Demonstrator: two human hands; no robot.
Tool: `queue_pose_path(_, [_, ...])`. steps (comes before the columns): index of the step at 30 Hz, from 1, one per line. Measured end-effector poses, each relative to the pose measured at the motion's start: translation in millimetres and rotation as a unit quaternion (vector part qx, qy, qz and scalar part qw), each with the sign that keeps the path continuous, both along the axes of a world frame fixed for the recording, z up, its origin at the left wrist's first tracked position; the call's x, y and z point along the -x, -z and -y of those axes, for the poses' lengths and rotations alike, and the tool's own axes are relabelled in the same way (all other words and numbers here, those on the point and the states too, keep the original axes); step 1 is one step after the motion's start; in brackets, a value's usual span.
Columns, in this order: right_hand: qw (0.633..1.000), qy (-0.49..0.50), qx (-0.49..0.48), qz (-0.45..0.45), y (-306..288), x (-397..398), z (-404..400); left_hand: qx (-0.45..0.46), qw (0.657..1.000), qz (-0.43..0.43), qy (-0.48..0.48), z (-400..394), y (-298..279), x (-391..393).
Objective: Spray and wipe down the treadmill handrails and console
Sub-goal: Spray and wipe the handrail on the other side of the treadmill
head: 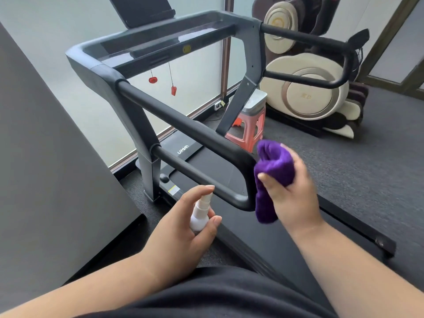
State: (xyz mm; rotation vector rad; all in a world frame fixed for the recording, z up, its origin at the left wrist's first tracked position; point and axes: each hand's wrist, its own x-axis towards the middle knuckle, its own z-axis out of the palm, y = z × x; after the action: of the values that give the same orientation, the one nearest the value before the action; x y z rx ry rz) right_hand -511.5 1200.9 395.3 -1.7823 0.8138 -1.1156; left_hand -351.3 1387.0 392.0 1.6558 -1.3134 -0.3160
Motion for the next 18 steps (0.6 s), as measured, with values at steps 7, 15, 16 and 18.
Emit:
queue_pose_path(7, [0.982, 0.013, 0.115, -0.151, -14.4, -43.8, 10.9, -0.001, 1.000, 0.009, -0.010, -4.5, 1.0, 3.3])
queue_pose_path(15, [0.986, 0.025, -0.038, -0.158, 69.8, 4.2, -12.2, -0.020, 1.000, 0.009, -0.004, -6.5, 4.7, 2.1])
queue_pose_path(16, [0.983, 0.022, -0.067, -0.170, 79.9, 10.5, -14.7, -0.021, 1.000, 0.013, -0.001, -5.2, 4.2, 2.8])
queue_pose_path(18, [0.977, 0.021, -0.113, -0.180, 91.0, 20.1, -18.3, -0.023, 1.000, 0.017, 0.002, -2.1, 2.8, 3.7])
